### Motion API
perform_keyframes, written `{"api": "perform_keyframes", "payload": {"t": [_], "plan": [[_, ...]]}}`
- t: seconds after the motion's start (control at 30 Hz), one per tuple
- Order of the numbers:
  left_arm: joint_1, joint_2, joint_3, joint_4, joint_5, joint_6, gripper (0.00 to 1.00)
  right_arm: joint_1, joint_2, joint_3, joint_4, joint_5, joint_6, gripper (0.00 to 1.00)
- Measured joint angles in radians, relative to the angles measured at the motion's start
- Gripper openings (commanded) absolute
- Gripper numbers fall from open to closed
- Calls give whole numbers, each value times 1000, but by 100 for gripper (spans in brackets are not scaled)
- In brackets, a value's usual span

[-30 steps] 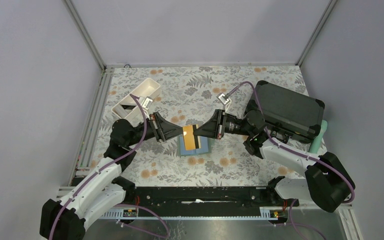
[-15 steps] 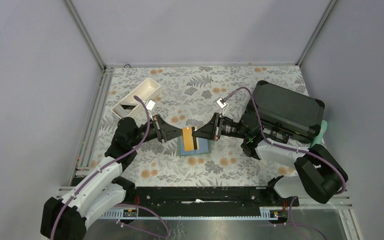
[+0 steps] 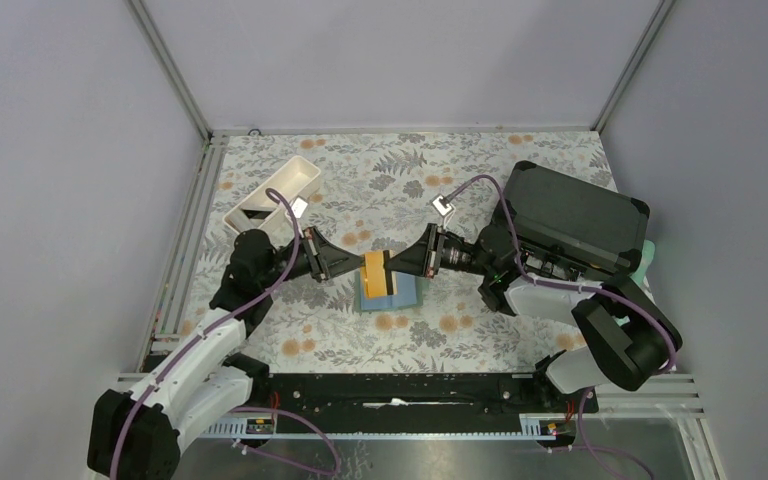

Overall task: Put the credit cards into the card holder
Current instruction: Place the credit card in the storage box.

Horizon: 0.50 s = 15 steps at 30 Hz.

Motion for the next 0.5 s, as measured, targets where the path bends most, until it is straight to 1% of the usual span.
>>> {"api": "perform_keyframes", "payload": {"t": [0.17, 0.27, 0.5], "plan": [[15, 15, 0, 10, 8, -1, 0, -17, 0, 0, -24, 0, -14, 11], [15, 26, 0, 11, 10, -2, 0, -18, 0, 0, -31, 0, -21, 8], [26, 32, 6, -13, 14, 8, 0, -19, 4, 0, -32, -6, -20, 8]]}}
